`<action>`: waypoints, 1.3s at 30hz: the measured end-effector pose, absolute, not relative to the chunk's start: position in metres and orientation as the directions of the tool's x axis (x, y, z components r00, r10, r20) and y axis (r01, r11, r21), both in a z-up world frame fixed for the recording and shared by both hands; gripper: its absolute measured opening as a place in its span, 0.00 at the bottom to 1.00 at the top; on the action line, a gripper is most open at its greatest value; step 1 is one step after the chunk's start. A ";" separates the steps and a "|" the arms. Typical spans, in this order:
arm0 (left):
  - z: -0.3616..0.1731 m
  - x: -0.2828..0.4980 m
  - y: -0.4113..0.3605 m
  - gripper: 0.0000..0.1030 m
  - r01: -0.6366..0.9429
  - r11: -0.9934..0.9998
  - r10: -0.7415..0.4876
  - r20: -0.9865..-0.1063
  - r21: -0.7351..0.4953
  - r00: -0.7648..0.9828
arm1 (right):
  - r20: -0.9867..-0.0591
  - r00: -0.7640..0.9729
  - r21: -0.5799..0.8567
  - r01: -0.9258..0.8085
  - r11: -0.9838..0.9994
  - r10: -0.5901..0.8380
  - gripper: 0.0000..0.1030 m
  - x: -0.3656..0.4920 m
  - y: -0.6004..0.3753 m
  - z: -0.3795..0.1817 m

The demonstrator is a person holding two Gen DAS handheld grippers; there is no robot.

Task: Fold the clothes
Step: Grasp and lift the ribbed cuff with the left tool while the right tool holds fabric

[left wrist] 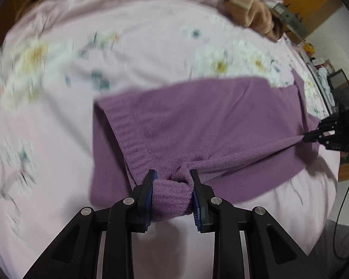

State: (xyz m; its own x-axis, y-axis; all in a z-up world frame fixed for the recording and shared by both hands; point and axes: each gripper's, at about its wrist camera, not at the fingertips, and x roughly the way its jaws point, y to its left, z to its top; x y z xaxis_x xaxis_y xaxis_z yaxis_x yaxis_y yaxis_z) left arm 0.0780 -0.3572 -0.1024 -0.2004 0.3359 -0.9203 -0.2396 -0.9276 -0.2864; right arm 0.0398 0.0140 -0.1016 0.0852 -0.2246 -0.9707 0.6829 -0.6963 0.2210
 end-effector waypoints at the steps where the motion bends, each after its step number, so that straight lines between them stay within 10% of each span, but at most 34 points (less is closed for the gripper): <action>1: -0.104 0.083 -0.360 0.30 -0.206 -0.934 0.331 -0.922 -0.291 -0.200 | -0.970 0.107 0.233 0.662 -0.712 -0.218 0.06 0.042 0.016 -0.110; 12: -0.101 0.131 -0.402 0.69 0.303 -0.838 0.368 -0.881 -0.453 -0.297 | -0.895 0.115 0.444 0.124 -0.888 -0.431 0.22 0.054 0.082 -0.098; 24: -0.142 0.130 -0.385 0.70 0.602 -0.557 0.445 -0.817 -0.573 -0.366 | -0.825 -0.015 0.540 -0.317 -0.780 -0.565 0.31 0.046 0.142 -0.136; 28: -0.146 0.122 -0.380 0.54 0.608 -0.562 0.433 -0.826 -0.560 -0.361 | -0.822 -0.008 0.527 -0.386 -0.757 -0.569 0.31 0.045 0.149 -0.149; 31: -0.147 0.119 -0.381 0.22 0.622 -0.567 0.429 -0.838 -0.541 -0.337 | -0.849 0.021 0.486 -0.365 -0.794 -0.528 0.03 0.050 0.141 -0.151; 39: -0.093 0.082 -0.384 0.13 0.500 -0.648 0.406 -0.816 -0.575 -0.412 | -0.837 -0.088 0.537 -0.320 -0.781 -0.540 0.02 0.042 0.131 -0.106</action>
